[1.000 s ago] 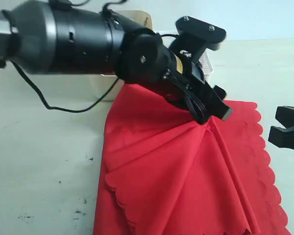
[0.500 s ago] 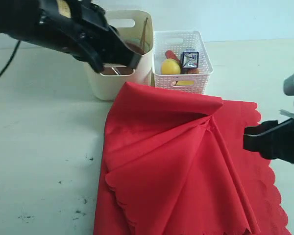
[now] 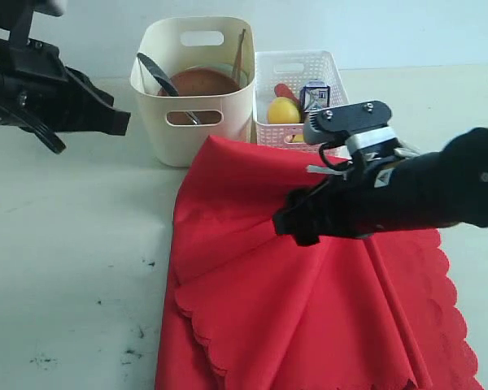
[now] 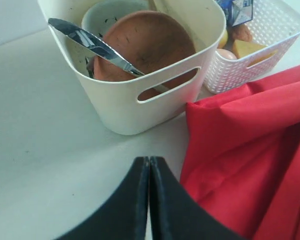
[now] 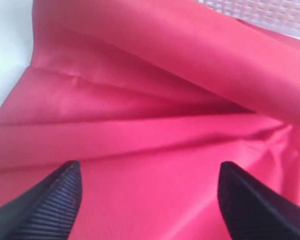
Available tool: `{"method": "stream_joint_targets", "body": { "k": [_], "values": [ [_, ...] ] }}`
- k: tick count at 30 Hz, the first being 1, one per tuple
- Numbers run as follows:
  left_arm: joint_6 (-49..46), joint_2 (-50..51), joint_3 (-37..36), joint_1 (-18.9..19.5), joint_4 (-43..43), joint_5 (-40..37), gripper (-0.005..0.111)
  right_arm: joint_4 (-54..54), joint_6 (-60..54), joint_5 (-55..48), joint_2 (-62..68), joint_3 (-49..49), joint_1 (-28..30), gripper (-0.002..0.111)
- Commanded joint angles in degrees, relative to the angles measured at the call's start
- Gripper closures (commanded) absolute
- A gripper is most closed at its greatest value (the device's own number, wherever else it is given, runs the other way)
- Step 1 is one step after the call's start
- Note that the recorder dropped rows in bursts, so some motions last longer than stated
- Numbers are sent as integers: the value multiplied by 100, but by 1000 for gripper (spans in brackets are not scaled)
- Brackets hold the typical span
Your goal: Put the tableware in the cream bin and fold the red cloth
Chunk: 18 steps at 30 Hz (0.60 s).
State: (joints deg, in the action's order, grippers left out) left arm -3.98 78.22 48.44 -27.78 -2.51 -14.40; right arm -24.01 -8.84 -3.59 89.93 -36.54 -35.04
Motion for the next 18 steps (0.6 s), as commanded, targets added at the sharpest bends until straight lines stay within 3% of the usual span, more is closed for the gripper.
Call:
{"method": "stream_joint_targets", "body": {
  "k": [1, 12, 18],
  "values": [
    [-26, -42, -39, 36, 17, 193, 104, 267, -13, 24, 483, -459, -24, 32],
    [4, 1395, -53, -46, -563, 496, 104, 719, -22, 8, 523, -509, 125, 32],
    [-7, 2191, 86, -809, -830, 528, 104, 975, -22, 181, 513, -509, 315, 32]
  ]
}}
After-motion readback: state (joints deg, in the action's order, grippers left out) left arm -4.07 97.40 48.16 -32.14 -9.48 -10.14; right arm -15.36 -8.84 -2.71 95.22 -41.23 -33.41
